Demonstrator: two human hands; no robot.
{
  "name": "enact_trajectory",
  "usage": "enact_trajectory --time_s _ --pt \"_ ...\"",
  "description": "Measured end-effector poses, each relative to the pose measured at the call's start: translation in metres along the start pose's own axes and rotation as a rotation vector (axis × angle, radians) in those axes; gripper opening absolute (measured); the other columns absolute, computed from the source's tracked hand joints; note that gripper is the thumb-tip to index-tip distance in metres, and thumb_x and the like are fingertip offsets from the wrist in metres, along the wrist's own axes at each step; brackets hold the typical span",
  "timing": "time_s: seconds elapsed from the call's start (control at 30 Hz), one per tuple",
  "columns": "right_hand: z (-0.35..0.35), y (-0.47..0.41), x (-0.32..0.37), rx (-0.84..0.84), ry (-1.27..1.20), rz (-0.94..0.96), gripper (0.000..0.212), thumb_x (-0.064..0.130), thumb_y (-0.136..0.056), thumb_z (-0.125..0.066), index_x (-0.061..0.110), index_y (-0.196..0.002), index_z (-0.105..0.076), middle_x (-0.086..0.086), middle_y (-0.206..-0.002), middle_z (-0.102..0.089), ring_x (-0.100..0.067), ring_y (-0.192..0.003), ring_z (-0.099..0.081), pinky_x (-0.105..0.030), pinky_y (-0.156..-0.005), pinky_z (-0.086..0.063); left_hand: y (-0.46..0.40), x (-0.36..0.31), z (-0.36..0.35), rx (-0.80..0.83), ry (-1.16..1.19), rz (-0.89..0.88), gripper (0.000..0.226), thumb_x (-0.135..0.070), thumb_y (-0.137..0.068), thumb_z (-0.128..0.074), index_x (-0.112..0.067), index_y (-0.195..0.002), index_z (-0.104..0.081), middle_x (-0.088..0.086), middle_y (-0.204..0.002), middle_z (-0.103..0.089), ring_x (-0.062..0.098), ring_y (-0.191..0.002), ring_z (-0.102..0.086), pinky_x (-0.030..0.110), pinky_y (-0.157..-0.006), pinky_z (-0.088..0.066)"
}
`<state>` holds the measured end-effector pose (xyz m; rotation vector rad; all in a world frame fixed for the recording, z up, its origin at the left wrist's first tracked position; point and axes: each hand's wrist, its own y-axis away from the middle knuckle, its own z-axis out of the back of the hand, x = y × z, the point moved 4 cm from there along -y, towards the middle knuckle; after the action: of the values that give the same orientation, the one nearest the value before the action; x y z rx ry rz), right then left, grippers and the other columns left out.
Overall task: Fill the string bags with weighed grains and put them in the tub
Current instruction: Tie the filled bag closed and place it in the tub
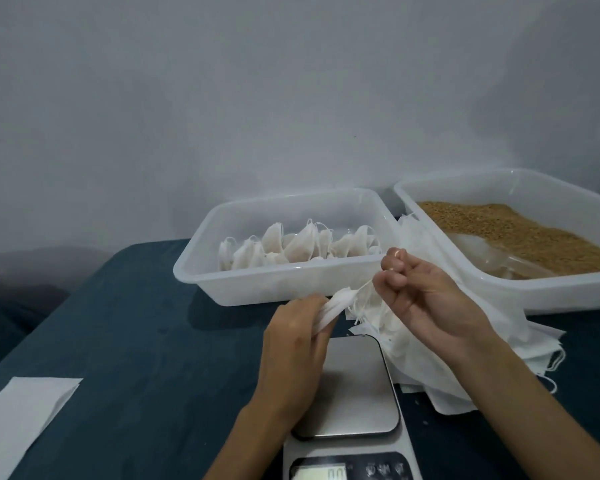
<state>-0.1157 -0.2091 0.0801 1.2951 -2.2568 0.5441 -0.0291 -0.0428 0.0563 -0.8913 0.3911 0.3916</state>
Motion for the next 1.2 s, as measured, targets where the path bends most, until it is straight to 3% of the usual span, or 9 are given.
enact_trajectory --time_s 0.17,0.4,0.53,0.63,0.77,0.87,0.93,1.03,1.2 --pt "0.007 -0.005 -0.002 -0.043 0.143 0.072 0.021 0.016 -0.096 -0.058 0.006 -0.084 -0.072 -0.007 -0.086 -0.068 -0.01 -0.061 -0.061 -0.028 -0.075 -0.059 -0.02 -0.006 0.006 0.084 0.286 0.209 0.021 -0.027 -0.103 -0.058 -0.015 -0.085 -0.059 -0.006 -0.067 -0.054 0.004 -0.056 -0.047 0.014 -0.053 -0.036" --pt "0.021 -0.011 0.009 -0.094 0.073 0.078 0.027 0.035 -0.101 -0.054 0.011 -0.102 -0.067 -0.005 -0.088 -0.07 -0.014 -0.066 -0.066 -0.033 -0.072 -0.061 -0.14 0.043 0.01 -0.017 0.071 0.434 0.034 -0.025 -0.11 -0.039 0.002 -0.1 -0.057 0.005 -0.083 -0.057 0.011 -0.067 -0.051 0.022 -0.06 -0.039" --pt "0.027 -0.011 0.023 -0.114 0.075 0.144 0.029 0.037 -0.104 -0.051 0.012 -0.103 -0.065 -0.003 -0.085 -0.069 -0.014 -0.065 -0.064 -0.033 -0.072 -0.061 -0.169 0.067 -0.022 0.203 -0.065 0.46 0.035 -0.018 -0.108 -0.04 0.006 -0.102 -0.065 0.012 -0.088 -0.068 0.029 -0.083 -0.063 0.039 -0.079 -0.048" --pt "0.028 -0.012 0.03 -0.115 0.101 0.194 0.031 0.038 -0.104 -0.049 0.012 -0.102 -0.064 -0.003 -0.082 -0.068 -0.014 -0.063 -0.062 -0.032 -0.069 -0.06 -0.165 0.076 -0.042 0.412 -0.234 0.486 0.032 -0.018 -0.105 -0.048 0.006 -0.092 -0.063 0.012 -0.084 -0.06 0.03 -0.084 -0.055 0.034 -0.068 -0.041" --pt "0.029 -0.012 0.041 -0.11 0.076 0.238 0.033 0.04 -0.105 -0.046 0.012 -0.099 -0.063 -0.002 -0.079 -0.064 -0.014 -0.06 -0.055 -0.029 -0.065 -0.056 -0.156 0.053 -0.039 0.296 -0.354 0.323 0.036 -0.03 -0.1 -0.066 -0.005 -0.124 -0.057 0.011 -0.115 -0.058 0.03 -0.11 -0.056 0.043 -0.095 -0.047" --pt "0.033 -0.01 0.055 -0.137 0.012 0.278 0.037 0.043 -0.105 -0.045 0.013 -0.095 -0.064 -0.001 -0.077 -0.061 -0.013 -0.058 -0.048 -0.027 -0.061 -0.053 -0.126 0.0 -0.029 0.015 -0.144 0.008 0.013 -0.018 -0.096 -0.07 -0.013 -0.102 -0.06 -0.006 -0.089 -0.053 0.014 -0.083 -0.052 0.036 -0.077 -0.045" --pt "0.034 -0.008 0.063 -0.152 -0.046 0.304 0.039 0.043 -0.106 -0.044 0.012 -0.093 -0.063 -0.001 -0.075 -0.059 -0.012 -0.058 -0.043 -0.025 -0.058 -0.049 -0.097 -0.031 -0.034 0.178 -0.04 -0.112 0.015 -0.014 -0.094 -0.074 -0.015 -0.086 -0.061 -0.014 -0.073 -0.045 0.004 -0.069 -0.044 0.03 -0.066 -0.037" --pt "0.034 -0.007 0.068 -0.163 -0.098 0.314 0.04 0.044 -0.106 -0.043 0.011 -0.091 -0.062 -0.001 -0.074 -0.057 -0.012 -0.058 -0.038 -0.024 -0.057 -0.045 -0.051 -0.062 -0.052 0.557 -0.044 -0.244 0.013 -0.024 -0.095 -0.075 -0.013 -0.089 -0.072 -0.006 -0.081 -0.057 0.01 -0.075 -0.051 0.033 -0.07 -0.045" --pt "0.033 -0.007 0.066 -0.17 -0.095 0.304 0.042 0.045 -0.106 -0.042 0.011 -0.089 -0.062 -0.002 -0.074 -0.056 -0.012 -0.058 -0.037 -0.024 -0.057 -0.043 -0.022 -0.083 -0.064 0.652 -0.164 -0.445 0.018 -0.026 -0.097 -0.073 -0.011 -0.106 -0.078 0.007 -0.102 -0.065 0.026 -0.092 -0.06 0.04 -0.076 -0.047"
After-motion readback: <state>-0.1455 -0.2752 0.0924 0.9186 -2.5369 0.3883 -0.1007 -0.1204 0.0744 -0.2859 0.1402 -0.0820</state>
